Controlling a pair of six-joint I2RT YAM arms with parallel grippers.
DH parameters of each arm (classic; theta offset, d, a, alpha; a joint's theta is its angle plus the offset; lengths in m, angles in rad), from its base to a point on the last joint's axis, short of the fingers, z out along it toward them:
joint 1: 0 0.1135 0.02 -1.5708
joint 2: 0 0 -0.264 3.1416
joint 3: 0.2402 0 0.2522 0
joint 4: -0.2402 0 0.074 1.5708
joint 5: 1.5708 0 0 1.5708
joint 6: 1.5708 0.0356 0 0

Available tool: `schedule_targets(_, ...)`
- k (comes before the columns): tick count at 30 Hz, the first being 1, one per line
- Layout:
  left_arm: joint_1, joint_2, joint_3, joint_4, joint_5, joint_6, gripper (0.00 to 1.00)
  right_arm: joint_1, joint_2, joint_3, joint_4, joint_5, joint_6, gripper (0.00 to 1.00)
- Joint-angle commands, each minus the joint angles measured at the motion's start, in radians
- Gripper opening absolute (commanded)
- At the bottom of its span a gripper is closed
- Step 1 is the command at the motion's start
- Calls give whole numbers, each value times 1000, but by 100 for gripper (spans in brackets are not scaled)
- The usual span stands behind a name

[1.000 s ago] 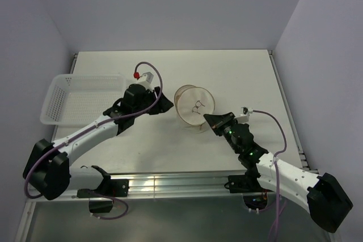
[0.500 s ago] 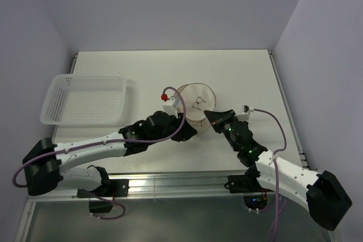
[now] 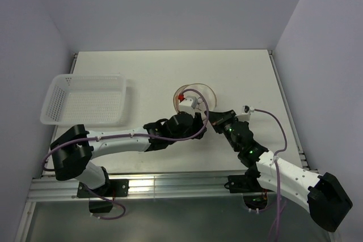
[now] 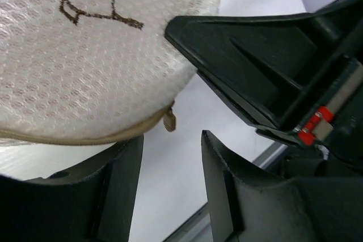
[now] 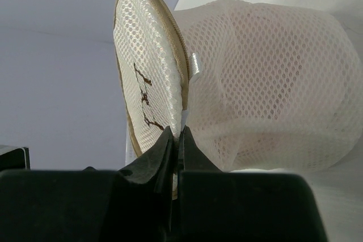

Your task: Place the bra in the laundry bag and zip it closed

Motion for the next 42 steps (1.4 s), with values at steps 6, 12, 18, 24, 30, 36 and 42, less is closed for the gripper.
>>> schedule_targets(6,-8,50,69,19,-119,54,49,6,-9,13,38,16,-17,0)
schedule_targets(12,-17,72,75,42,-134,63,44,6,-6,10,41,10,-20,0)
schedule_targets(18,-28,87,98,52,-174,82,38,6,5,2,59,-4,-17,0)
schedule_targets(24,-37,84,105,61,-212,94,28,6,-1,-6,55,-4,-23,0)
schedule_targets(30,-50,87,105,67,-241,100,13,8,-6,-10,53,-9,-28,0)
schedule_targets(36,-63,63,92,49,-287,114,0,8,-17,-10,35,-2,-40,0)
schedule_targets(42,-63,-5,31,3,-352,141,0,-17,-38,3,-8,-12,-104,0)
